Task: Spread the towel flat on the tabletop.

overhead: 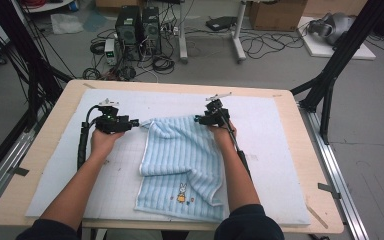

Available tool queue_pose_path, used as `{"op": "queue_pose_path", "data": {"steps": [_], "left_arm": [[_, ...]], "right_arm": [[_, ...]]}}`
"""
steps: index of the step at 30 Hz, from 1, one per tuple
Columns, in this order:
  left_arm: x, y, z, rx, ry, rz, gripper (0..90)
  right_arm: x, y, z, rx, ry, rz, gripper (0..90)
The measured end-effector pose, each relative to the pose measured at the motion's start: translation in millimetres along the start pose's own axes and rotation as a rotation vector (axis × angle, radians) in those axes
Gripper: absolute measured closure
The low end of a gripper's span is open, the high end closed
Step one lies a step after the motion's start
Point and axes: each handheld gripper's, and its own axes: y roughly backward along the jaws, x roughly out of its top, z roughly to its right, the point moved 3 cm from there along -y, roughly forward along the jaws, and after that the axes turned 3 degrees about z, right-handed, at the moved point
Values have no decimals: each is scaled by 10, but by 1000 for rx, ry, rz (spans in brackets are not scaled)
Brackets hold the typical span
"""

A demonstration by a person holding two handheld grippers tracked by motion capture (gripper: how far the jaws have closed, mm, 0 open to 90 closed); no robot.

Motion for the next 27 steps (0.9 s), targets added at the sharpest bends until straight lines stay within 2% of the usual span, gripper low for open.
{"op": "queue_pose_path", "data": {"steps": [2,3,4,5,6,7,9,12,14,17,19,22,23,25,27], "left_arm": [[-4,4,-2,2,-6,1,459],[-12,3,-6,2,-3,-1,459],[-18,1,-8,2,-1,-5,459],[-26,-4,-10,6,3,-7,459],[-36,-8,-17,8,5,-11,459],[-42,-12,-19,5,8,-11,459],[-51,-19,-20,6,7,-16,459],[-57,-34,-8,2,8,-20,459],[-55,-52,4,-1,12,-11,459],[-47,-86,33,-9,16,3,459],[-34,-116,51,-17,26,23,459],[16,-174,79,-38,29,24,460],[25,-187,89,-39,31,31,459],[65,-231,108,-46,20,25,469],[107,-305,132,-51,18,22,469]], "right_arm": [[-22,-76,-26,-18,32,-26,519],[-24,-92,-38,-39,51,-24,577],[-15,-88,-38,-60,61,-26,688],[-8,-85,-28,-54,65,-26,818],[0,-80,-12,-60,85,-35,856],[11,-70,15,-87,89,-49,862],[29,-38,85,-137,72,-36,864],[45,69,249,-267,25,3,859],[40,117,314,-313,2,4,834],[16,145,350,-282,-21,-6,679],[14,192,336,-267,-31,27,621],[5,287,344,-185,-81,54,496],[-15,363,343,-166,-97,82,488],[-57,463,335,-150,-109,102,483],[-110,558,336,-139,-102,112,481]]}}
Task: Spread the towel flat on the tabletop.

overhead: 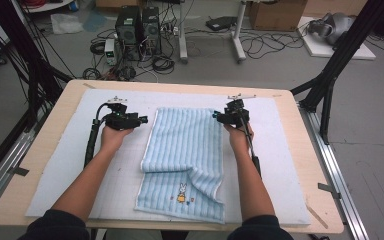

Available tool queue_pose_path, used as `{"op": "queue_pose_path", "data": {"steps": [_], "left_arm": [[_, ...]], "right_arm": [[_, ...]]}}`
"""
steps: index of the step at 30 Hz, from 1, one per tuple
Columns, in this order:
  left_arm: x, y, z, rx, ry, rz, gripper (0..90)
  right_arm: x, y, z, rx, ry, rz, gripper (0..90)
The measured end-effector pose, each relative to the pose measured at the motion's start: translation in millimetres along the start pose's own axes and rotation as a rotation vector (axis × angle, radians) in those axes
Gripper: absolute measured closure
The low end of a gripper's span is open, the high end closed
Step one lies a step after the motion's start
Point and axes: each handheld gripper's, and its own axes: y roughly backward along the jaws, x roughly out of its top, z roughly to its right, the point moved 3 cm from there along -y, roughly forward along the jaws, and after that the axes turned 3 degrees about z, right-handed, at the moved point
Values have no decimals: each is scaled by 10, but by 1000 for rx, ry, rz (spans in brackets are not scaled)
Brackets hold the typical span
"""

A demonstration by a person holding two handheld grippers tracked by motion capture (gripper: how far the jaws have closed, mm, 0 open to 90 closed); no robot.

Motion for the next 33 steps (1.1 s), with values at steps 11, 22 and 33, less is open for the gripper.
{"op": "queue_pose_path", "data": {"steps": [11,22,33], "left_arm": [[-18,-521,156,39,-110,-129,467],[88,-644,148,179,-275,-143,863],[116,-520,-64,111,-89,-89,522]], "right_arm": [[-341,523,81,47,9,16,466],[-485,484,76,53,-21,-8,466],[-462,426,-64,88,-21,16,498]]}}
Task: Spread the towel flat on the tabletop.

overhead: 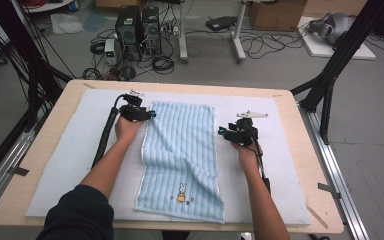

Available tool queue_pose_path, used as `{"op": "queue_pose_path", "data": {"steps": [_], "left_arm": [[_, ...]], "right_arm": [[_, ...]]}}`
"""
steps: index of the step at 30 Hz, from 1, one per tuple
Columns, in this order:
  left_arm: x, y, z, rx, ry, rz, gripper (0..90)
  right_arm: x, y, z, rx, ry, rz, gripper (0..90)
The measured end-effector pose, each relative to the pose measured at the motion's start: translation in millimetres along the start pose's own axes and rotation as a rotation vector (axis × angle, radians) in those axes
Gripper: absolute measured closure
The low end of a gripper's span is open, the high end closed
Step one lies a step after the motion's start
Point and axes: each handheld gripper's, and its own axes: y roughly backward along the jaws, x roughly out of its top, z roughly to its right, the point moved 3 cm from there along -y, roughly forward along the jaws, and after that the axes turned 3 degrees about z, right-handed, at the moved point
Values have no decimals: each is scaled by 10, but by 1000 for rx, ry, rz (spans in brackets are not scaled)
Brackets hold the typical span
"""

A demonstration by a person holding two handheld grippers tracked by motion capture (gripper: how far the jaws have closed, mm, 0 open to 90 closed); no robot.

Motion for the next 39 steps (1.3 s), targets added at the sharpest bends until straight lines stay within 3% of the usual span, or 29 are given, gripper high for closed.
{"op": "queue_pose_path", "data": {"steps": [3,4,5,9,12,16,22,24,25,26,27,29,31,34,39], "left_arm": [[-17,74,-4,-23,17,10,510],[-25,96,13,-54,41,5,506],[-28,104,19,-62,39,-4,495],[-75,189,205,-130,29,3,488],[-144,217,283,-129,-13,-6,488],[-249,230,331,-138,11,-9,469],[-314,247,386,-89,-65,-8,530],[-342,261,391,-48,-120,5,641],[-355,265,392,-31,-130,15,751],[-360,272,385,-23,-125,26,827],[-358,270,385,-17,-125,24,873],[-350,263,379,-9,-113,27,881],[-335,252,335,4,-81,39,883],[-305,231,225,12,-14,38,884],[-230,162,95,49,15,42,897]], "right_arm": [[-37,-93,-37,9,5,-20,502],[-45,-110,-49,13,7,-25,502],[-53,-139,-76,22,9,-37,503],[-16,-192,-134,38,28,-41,503],[15,-234,-188,37,45,-55,503],[20,-292,-242,36,65,-78,502],[-18,-398,-297,26,131,-137,552],[-9,-407,-298,16,135,-140,594],[-4,-409,-294,7,140,-145,630],[3,-410,-285,6,138,-150,672],[15,-408,-271,18,136,-155,784],[36,-429,-273,47,141,-168,841],[71,-469,-297,28,186,-175,850],[133,-573,-286,9,186,-162,851],[228,-722,-237,-37,186,-135,850]]}}
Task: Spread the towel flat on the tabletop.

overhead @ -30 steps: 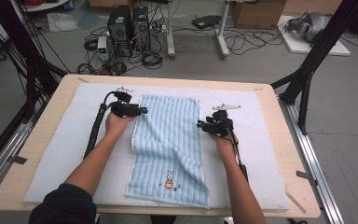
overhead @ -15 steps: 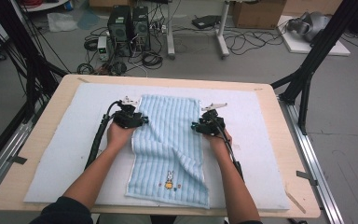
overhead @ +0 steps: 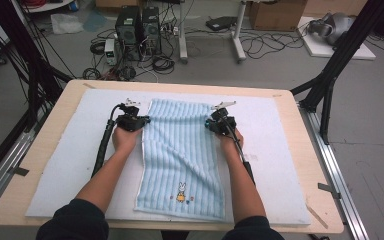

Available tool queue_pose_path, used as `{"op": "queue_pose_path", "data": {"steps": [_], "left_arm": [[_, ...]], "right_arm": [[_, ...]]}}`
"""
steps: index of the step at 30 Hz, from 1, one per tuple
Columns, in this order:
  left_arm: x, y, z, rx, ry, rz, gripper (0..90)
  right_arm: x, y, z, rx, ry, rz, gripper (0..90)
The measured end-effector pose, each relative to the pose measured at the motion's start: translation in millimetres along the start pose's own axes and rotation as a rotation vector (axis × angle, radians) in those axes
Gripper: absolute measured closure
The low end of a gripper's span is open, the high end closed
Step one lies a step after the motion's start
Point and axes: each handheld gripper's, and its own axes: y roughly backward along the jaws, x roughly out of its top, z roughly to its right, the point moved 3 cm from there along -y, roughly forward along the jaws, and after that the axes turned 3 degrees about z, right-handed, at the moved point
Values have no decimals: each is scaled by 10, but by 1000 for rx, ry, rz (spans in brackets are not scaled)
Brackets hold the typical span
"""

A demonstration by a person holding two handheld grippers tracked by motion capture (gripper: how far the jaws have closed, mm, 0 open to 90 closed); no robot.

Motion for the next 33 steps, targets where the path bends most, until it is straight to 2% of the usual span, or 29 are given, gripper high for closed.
{"op": "queue_pose_path", "data": {"steps": [1,3,4,6,7,12,15,18,20,24,27,28,30,32,33], "left_arm": [[11,-16,-36,18,-2,0,897],[27,-30,-140,13,46,0,897],[28,-23,-169,19,54,5,897],[24,-11,-193,5,73,14,896],[21,-2,-194,-9,68,12,893],[9,33,-135,-82,96,-11,648],[21,87,-65,-148,107,9,574],[5,144,11,-182,82,8,521],[-31,163,70,-193,63,4,495],[-103,164,157,-200,30,-42,464],[-126,192,252,-218,2,-43,446],[-137,196,289,-219,-21,-42,446],[-157,190,333,-205,-58,-50,450],[-166,196,373,-165,-94,-46,464],[-173,204,383,-144,-117,-47,505]], "right_arm": [[7,-15,9,-19,6,7,851],[22,-47,46,-23,-22,6,850],[31,-55,62,-33,-31,6,850],[38,-72,79,-43,-35,11,848],[40,-79,87,-55,-25,14,845],[30,-69,123,-115,-59,23,768],[37,-2,131,-87,-74,38,701],[39,121,126,-25,-97,80,616],[17,193,107,-6,-89,85,582],[-65,306,66,17,-94,74,479],[-143,364,18,53,-105,56,427],[-163,382,-4,57,-95,55,419],[-199,415,-52,64,-79,45,401],[-217,426,-91,66,-67,33,395],[-224,434,-114,65,-54,28,396]]}}
